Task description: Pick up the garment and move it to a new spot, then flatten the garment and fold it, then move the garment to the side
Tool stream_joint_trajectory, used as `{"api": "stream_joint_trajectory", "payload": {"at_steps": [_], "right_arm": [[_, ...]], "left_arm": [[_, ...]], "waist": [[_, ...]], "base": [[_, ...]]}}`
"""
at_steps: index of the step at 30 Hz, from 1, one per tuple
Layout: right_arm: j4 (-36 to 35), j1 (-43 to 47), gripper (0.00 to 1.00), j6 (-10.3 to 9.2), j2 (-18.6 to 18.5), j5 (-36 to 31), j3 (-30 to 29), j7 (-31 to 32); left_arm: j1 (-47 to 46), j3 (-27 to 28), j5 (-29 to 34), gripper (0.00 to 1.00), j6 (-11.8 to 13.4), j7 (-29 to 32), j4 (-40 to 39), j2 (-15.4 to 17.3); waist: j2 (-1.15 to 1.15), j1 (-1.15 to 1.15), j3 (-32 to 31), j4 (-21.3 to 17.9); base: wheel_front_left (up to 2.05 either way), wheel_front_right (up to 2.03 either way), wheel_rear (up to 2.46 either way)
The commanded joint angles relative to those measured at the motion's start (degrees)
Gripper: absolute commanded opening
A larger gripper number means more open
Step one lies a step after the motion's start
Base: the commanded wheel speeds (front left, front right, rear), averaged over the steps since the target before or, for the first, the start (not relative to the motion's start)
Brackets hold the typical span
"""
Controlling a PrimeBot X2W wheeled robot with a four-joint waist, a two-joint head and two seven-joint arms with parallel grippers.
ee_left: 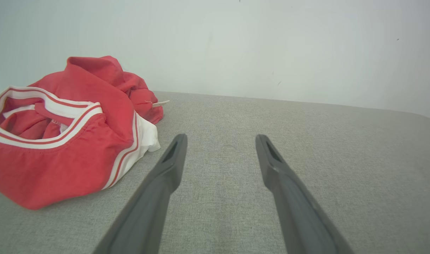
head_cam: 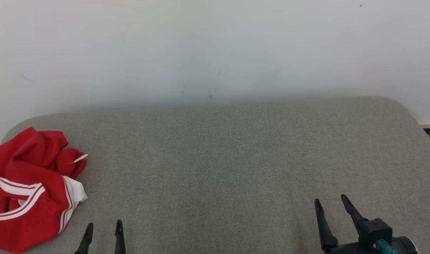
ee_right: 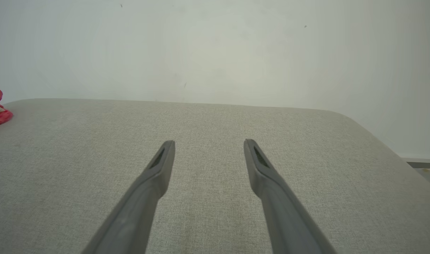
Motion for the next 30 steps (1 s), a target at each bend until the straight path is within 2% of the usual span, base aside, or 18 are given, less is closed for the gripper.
{"api": "stream_joint_trajectory", "payload": {"at_steps": [1,13,25,30], "right_arm": [[0.04,0.6,1.0,-0.11,-0.16,-1.81,0.15,-0.54],[-0.28,0.99,1.0,-0.12,-0.17,-5.96,0.4,-1.27],[-0.42,1.19,1.0,-0.12,-0.17,-5.36,0.37,-1.23],[-0.5,1.39,1.0,-0.12,-0.16,-5.33,-0.07,-1.34]], "left_arm": [[0.93,0.09,1.2,1.0,0.28,-0.67,-0.38,-0.14],[1.44,0.06,4.24,1.0,0.66,-1.7,-0.98,-0.63],[1.9,0.07,3.96,1.0,0.61,-1.55,-1.2,-0.86],[1.51,-0.03,3.7,1.0,0.66,-1.55,-0.96,-0.89]], "waist": [[0.0,0.0,-0.15,0.02],[0.0,0.0,-0.53,0.11],[0.0,0.0,-0.46,0.21],[0.0,0.0,-0.56,1.59]], "base": [[0.0,0.0,0.0],[0.0,0.0,0.0],[0.0,0.0,0.0],[0.0,0.0,0.0]]}}
